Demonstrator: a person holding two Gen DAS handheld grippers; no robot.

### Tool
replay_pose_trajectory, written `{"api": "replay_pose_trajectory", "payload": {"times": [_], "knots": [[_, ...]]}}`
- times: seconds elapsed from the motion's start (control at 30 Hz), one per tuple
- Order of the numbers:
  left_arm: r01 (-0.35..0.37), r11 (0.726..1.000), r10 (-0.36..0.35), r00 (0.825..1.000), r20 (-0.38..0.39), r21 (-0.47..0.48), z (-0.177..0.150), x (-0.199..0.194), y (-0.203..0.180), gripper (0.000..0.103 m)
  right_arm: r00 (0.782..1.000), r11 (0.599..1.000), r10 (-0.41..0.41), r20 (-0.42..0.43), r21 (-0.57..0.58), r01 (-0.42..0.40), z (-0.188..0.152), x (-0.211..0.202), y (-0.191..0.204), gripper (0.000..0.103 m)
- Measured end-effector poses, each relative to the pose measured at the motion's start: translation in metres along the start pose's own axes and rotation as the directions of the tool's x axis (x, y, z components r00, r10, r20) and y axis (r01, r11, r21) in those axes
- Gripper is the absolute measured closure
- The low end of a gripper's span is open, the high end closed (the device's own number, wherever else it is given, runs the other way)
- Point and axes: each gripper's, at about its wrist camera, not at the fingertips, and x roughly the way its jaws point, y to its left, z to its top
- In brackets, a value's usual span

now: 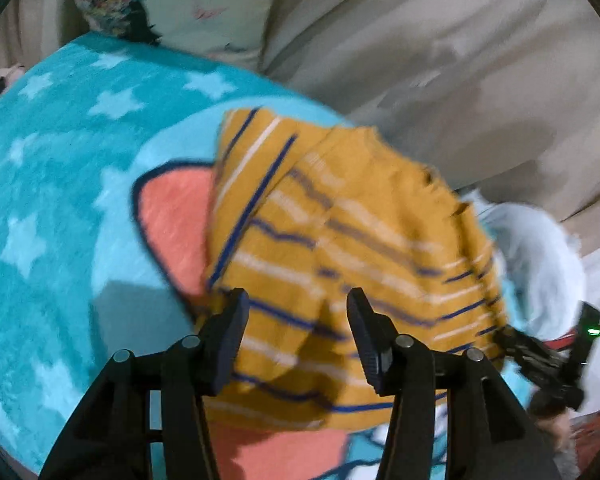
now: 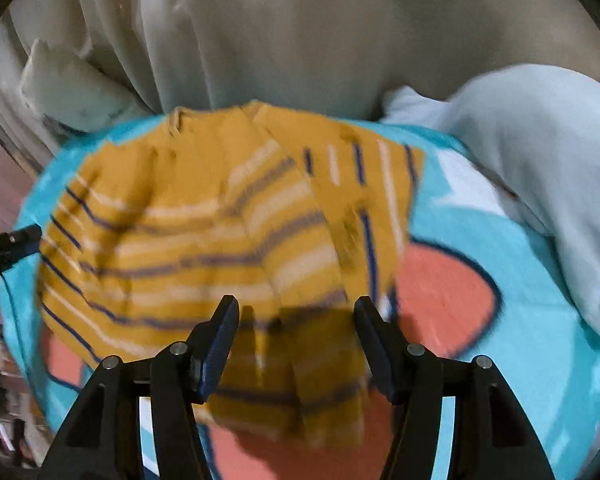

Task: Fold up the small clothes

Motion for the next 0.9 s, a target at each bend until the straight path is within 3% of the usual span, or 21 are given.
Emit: {"api": "replay_pose_trajectory", "payload": {"times": [0.07,0.1,0.13,0.3,0.4,0.43,0.5,0.57,0.63,0.7,0.8,0.83,0.9], "knots": [[-0.047,0.999,0.047,0.999,-0.014,-0.001,-0.007,0.006,0.007,0.054,1.000,0.998,0.007,-0.010,0.061,-0.006,-0.017,-0.001,-0.009,0.056],[-0.052,0.999,0.051,0.999,-0.016,-0.004,-0.008,0.008,0.010,0.054,1.000,0.996,0.024,-0.016,0.092,-0.023,-0.022,0.000,-0.014,0.085],[-0.053,0.999,0.053,0.998,-0.020,-0.009,-0.008,0.009,0.013,0.054,0.997,0.989,0.067,-0.032,0.137,-0.062,-0.026,0.003,-0.023,0.092],[-0.048,0.999,0.048,0.998,-0.030,-0.021,-0.003,0.014,0.019,0.054,0.986,0.941,0.162,0.048,0.293,-0.169,-0.011,0.004,-0.080,0.095],[-0.060,0.998,0.060,0.998,-0.037,-0.003,-0.003,0.018,0.017,0.054,0.983,0.911,0.167,0.074,0.371,-0.182,0.001,0.007,-0.109,0.093],[-0.065,0.998,0.065,0.997,-0.038,0.003,-0.003,0.020,0.017,0.054,0.989,0.909,0.135,0.059,0.390,-0.147,0.004,0.011,-0.116,0.085],[-0.075,0.997,0.075,0.996,-0.037,0.012,-0.004,0.021,0.017,0.054,0.999,0.911,0.021,0.044,0.410,-0.037,0.008,0.005,-0.122,0.081],[-0.074,0.997,0.074,0.997,-0.032,0.007,-0.004,0.023,0.018,0.053,0.994,0.912,-0.048,0.101,0.409,0.003,0.013,-0.016,-0.117,0.080],[-0.074,0.997,0.074,0.997,-0.030,0.000,-0.006,0.024,0.020,0.052,0.980,0.942,-0.074,0.182,0.335,0.008,0.020,-0.035,-0.092,0.080],[-0.075,0.997,0.074,0.997,-0.026,-0.003,-0.007,0.025,0.021,0.052,0.978,0.978,-0.014,0.208,0.208,-0.030,0.031,-0.037,-0.054,0.080],[-0.091,0.996,0.091,0.996,-0.022,0.014,-0.006,0.027,0.017,0.051,0.979,0.984,0.166,0.120,0.037,-0.172,0.046,-0.003,0.001,0.080],[-0.093,0.995,0.093,0.995,-0.023,0.021,-0.006,0.028,0.016,0.051,0.980,0.983,0.185,0.069,0.000,-0.186,0.052,0.016,0.012,0.080],[-0.090,0.996,0.091,0.996,-0.026,0.024,-0.005,0.028,0.017,0.051,0.991,0.990,0.134,0.005,-0.040,-0.134,0.067,0.053,0.019,0.080]]}}
